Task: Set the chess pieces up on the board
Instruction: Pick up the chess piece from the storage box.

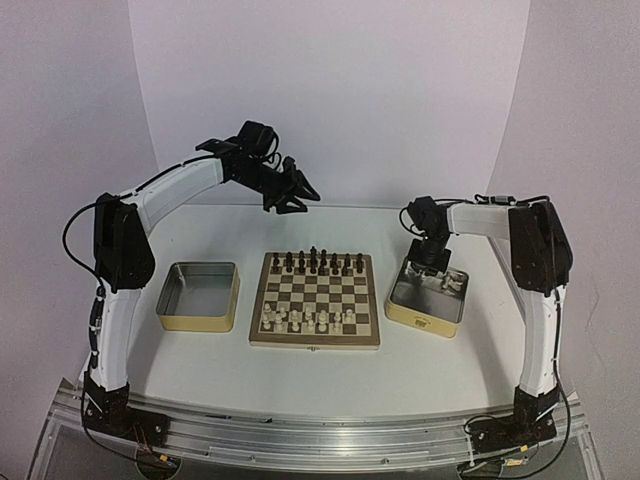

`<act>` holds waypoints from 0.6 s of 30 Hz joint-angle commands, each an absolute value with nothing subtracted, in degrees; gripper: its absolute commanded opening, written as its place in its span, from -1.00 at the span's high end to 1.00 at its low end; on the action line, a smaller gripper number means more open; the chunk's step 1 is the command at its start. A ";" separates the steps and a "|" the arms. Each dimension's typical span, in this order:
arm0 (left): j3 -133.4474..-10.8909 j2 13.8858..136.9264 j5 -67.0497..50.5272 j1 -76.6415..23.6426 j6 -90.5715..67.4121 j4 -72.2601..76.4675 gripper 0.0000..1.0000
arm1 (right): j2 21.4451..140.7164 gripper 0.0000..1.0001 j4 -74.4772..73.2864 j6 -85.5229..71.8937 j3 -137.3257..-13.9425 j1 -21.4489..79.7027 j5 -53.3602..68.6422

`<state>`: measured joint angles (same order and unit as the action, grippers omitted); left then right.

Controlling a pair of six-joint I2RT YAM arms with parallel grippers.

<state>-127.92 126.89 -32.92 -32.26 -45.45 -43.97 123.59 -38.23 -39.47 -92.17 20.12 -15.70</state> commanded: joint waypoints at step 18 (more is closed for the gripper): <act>-130.57 127.16 -34.55 -30.61 -44.94 -43.42 0.17 | 112.91 1.00 -38.53 -37.64 -89.09 19.95 -14.25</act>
